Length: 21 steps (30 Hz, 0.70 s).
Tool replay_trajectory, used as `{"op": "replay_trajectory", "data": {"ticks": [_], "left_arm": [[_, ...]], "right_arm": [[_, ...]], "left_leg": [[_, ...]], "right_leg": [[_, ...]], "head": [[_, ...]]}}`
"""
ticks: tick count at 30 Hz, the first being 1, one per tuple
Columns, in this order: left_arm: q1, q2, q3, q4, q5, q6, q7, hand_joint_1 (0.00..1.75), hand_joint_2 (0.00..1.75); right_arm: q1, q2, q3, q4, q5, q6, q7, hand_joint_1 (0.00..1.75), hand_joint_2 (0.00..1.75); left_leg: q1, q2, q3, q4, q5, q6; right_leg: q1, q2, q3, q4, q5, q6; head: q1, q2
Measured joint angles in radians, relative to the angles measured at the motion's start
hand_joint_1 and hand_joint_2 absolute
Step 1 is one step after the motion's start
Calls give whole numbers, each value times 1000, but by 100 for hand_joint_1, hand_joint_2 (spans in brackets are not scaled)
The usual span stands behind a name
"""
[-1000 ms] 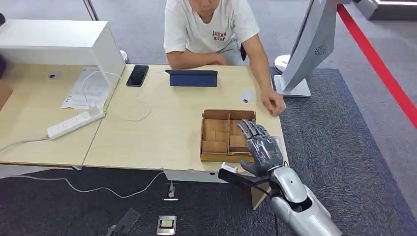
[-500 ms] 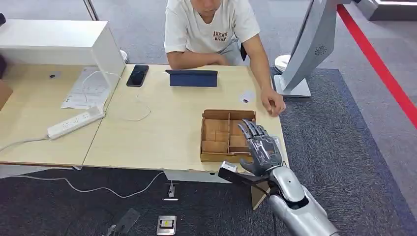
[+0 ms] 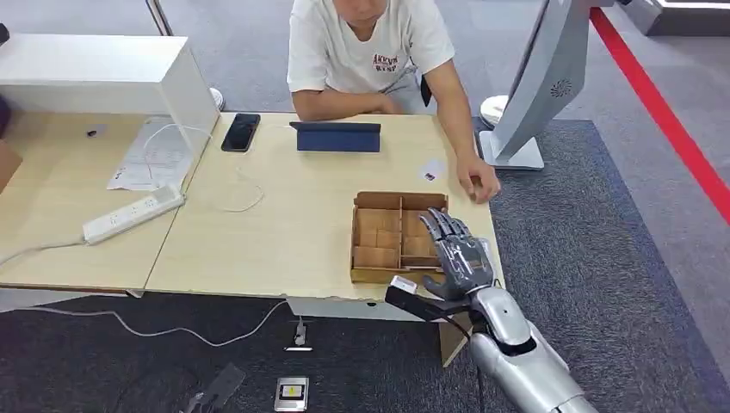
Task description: Pass the card to the sensor for recognition and then transmit it.
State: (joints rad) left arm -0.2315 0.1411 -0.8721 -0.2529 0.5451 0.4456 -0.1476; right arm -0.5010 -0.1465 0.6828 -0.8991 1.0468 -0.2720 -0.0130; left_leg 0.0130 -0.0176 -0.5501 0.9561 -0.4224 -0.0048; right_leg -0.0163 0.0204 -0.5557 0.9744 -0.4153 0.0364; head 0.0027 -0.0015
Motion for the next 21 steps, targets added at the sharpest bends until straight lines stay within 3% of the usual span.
{"op": "replay_trajectory", "data": {"ticks": [21], "left_arm": [[0,0,0,0,0,0,0,0,0]], "right_arm": [[-13,11,-24,108,-30,-27,-21,0,175]], "left_leg": [[0,0,0,0,0,0]], "right_leg": [[0,0,0,0,0,0]], "head": [[0,0]]}}
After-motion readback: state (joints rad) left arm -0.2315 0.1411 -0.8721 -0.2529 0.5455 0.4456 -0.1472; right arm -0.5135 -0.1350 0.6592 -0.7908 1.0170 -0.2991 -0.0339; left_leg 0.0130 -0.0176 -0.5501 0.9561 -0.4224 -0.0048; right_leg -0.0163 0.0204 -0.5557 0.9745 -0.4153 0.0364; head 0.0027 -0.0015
